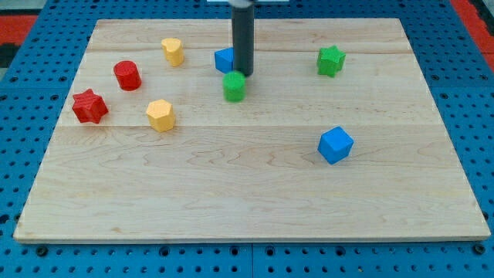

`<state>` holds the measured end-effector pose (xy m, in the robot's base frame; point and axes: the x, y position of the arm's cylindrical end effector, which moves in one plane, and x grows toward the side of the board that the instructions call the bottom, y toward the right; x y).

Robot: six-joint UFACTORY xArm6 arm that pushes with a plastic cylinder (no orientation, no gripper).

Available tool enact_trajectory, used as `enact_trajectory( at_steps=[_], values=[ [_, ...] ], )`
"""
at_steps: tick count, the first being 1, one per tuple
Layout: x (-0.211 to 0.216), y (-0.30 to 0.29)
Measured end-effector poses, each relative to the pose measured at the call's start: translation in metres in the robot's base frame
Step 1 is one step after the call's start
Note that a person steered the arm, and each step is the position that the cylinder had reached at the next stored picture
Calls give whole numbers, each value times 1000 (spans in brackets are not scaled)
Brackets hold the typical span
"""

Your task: Move the blue triangle to the top of the green circle

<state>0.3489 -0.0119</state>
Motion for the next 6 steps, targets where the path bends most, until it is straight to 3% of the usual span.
enact_trajectory(
  at_steps=[2,3,5,6],
  values=[
    [-100,52],
    [-139,19],
    [-68,-4],
    [-83,-17]
  ],
)
